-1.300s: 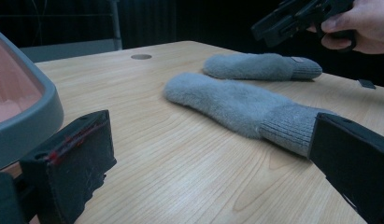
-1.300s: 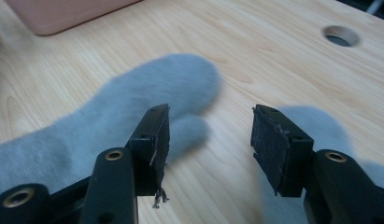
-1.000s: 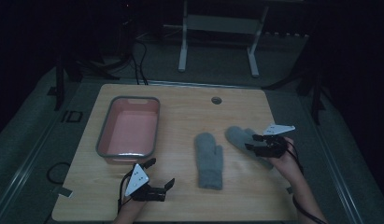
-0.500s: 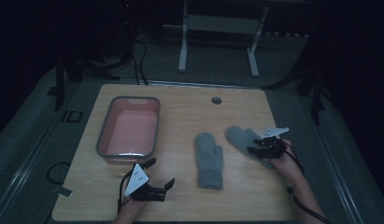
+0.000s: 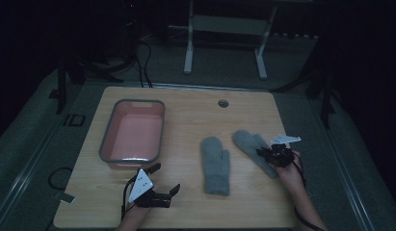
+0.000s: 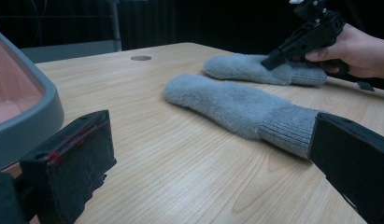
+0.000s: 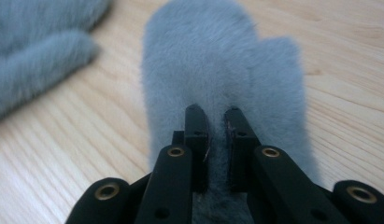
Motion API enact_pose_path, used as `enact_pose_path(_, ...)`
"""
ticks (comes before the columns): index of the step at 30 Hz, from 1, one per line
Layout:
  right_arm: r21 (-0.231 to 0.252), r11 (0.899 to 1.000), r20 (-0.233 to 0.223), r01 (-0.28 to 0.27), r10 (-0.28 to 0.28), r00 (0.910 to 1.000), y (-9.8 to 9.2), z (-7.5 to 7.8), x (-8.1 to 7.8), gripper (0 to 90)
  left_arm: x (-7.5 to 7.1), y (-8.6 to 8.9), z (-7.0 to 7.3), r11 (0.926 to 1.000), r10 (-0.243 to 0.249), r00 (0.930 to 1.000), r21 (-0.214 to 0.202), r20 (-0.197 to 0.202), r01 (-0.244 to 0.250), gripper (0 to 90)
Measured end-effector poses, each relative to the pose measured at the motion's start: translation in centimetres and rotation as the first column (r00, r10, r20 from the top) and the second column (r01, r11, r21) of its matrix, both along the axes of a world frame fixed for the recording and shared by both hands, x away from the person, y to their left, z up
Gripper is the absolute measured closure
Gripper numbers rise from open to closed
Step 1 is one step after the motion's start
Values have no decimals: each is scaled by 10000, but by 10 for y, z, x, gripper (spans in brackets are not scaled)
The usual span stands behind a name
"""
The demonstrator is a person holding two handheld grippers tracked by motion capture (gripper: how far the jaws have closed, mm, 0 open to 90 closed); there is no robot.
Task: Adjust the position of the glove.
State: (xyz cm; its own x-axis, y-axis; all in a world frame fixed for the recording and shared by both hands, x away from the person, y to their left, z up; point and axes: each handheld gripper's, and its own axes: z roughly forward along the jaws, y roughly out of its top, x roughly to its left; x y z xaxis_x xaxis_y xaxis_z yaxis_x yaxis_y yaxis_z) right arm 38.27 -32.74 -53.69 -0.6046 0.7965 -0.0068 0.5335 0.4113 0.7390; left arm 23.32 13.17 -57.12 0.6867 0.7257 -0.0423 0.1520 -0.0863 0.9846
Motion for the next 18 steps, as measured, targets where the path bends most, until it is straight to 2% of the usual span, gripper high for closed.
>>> enact_pose_path(1, 189, 9982, 208, 569, -573, 9981, 1, 6, -6, 834, 0, 0, 0, 10000, -14, 10000, 3, 3, 14, 9)
enact_pose_path(3, 437, 9941, 358, 994, -1010, 9942, 2, 11, -12, 835, 0, 0, 0, 10000, -15, 10000, 3, -9, 15, 9)
enact_pose_path(4, 437, 9941, 358, 994, -1010, 9942, 2, 11, -12, 835, 0, 0, 0, 10000, -17, 10000, 6, -6, 17, 9)
enact_pose_path(5, 640, 9873, 473, 1456, -1487, 9877, 3, 18, -20, 835, 0, 0, 0, 10000, -13, 10000, 8, -3, 13, 9)
enact_pose_path(6, 640, 9873, 473, 1456, -1487, 9877, 3, 18, -20, 835, 0, 0, 0, 10000, -13, 10000, 8, -3, 13, 9)
enact_pose_path(7, 697, 9832, 526, 1685, -1723, 9836, 4, 22, -24, 834, 0, 0, 0, 10000, -8, 10000, -4, -9, 8, 9)
enact_pose_path(8, 756, 9758, 557, 2053, -2097, 9762, 5, 27, -30, 834, 0, 0, 0, 10000, -4, 10000, -7, -11, 4, 9)
enact_pose_path(9, 703, 9631, 722, 2598, -2647, 9616, 6, 33, -37, 834, 0, 0, 0, 10000, -1, 10000, -4, -18, 1, 9)
enact_pose_path(10, 703, 9631, 722, 2598, -2647, 9616, 6, 33, -37, 834, 0, 0, 0, 10000, -3, 10000, -10, -17, 3, 9)
enact_pose_path(12, 652, 9449, 843, 3209, -3257, 9417, 6, 36, -46, 834, 0, 0, 0, 10000, -2, 10000, -22, -8, 2, 9)
enact_pose_path(13, 565, 9321, 869, 3577, -3615, 9283, 6, 35, -51, 833, 0, 0, 0, 10000, 3, 10000, -28, -16, -3, 9)
enact_pose_path(14, 565, 9321, 869, 3577, -3615, 9283, 6, 35, -51, 833, 0, 0, 0, 10000, 3, 10000, -29, -20, -3, 9)
enact_pose_path(15, 734, 9196, 657, 3860, -3907, 9182, 4, 33, -55, 833, 0, 0, 0, 10000, 15, 10000, -36, -19, -15, 9)
enact_pose_path(16, 734, 9196, 657, 3860, -3907, 9182, 4, 33, -55, 833, 0, 0, 0, 10000, 15, 10000, -36, -19, -15, 9)
enact_pose_path(17, 904, 9041, 437, 4176, -4225, 9053, 1, 28, -59, 832, 0, 0, 0, 10000, 36, 10000, -29, -21, -36, 9)
enact_pose_path(18, 1044, 8967, 285, 4301, -4350, 9000, 0, 25, -61, 832, 0, 0, 0, 10000, 36, 10000, -29, -21, -36, 9)
